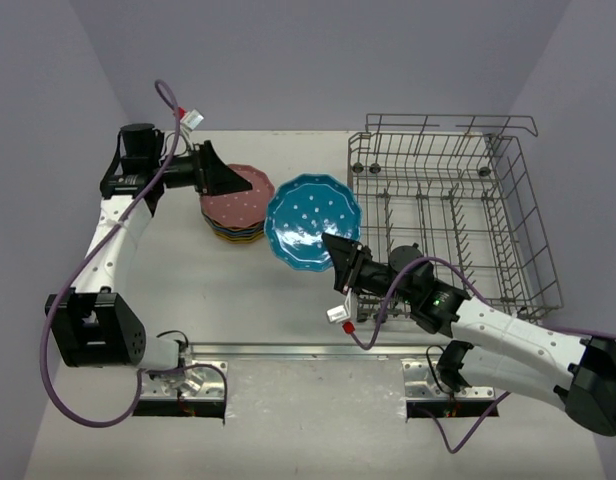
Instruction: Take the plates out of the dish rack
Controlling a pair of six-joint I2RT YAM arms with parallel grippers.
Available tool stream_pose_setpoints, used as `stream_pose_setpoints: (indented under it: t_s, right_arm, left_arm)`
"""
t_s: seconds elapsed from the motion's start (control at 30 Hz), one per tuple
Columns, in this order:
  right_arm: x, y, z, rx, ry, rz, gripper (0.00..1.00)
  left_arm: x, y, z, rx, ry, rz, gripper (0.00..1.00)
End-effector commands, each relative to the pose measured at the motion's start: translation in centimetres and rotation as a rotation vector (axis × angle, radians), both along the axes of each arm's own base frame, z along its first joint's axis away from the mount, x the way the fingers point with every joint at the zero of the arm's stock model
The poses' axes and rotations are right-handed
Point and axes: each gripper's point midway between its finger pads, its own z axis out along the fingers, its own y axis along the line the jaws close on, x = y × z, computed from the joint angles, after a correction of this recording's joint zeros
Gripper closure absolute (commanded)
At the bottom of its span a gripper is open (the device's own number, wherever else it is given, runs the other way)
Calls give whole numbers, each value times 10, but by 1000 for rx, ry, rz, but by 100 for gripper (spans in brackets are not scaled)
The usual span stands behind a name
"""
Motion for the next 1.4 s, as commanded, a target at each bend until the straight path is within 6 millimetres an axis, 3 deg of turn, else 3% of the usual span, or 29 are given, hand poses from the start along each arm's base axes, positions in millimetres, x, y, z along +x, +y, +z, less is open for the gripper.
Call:
stream_pose_setpoints:
  t_s: [0.0, 0.03, 0.23, 0.37, 0.47, 0.63, 0.93, 1.03, 1.13, 1.3, 1.37]
  right_arm:
    - [-7, -1, 90, 218, -221, 24, 100]
    - [-8, 2, 91, 220, -232, 35, 100]
    - [-8, 14, 93, 220, -240, 74, 100]
    - [-4, 22, 93, 220, -244, 81, 100]
    - [-3, 25, 93, 230, -250, 87, 100]
    - [-5, 30, 97, 248, -256, 106, 100]
    - [-19, 36, 108, 294, -289, 158, 100]
    - [-21, 36, 107, 292, -287, 161, 100]
    - [-19, 37, 104, 283, -280, 153, 100]
    - [-10, 37, 99, 272, -262, 113, 98]
    - [-5, 37, 101, 274, -252, 89, 80]
  left_arm:
    - [-30, -34, 17, 17, -101, -147, 21]
    - [-31, -43, 10, 58, -103, -146, 21]
    - [-29, -42, -8, 125, -88, -123, 27]
    - [-36, -50, -15, 147, -91, -154, 44]
    - [-38, -52, -21, 162, -103, -172, 48]
    - [-43, -53, -36, 157, -60, -204, 48]
    - [-35, -53, -43, 175, -38, -178, 38]
    - [-34, -53, -46, 177, -33, -172, 40]
    - [-41, -57, -40, 140, -43, -212, 53]
    - [-54, -61, -29, 66, -51, -283, 94]
    - [-55, -60, -27, 57, -54, -286, 100]
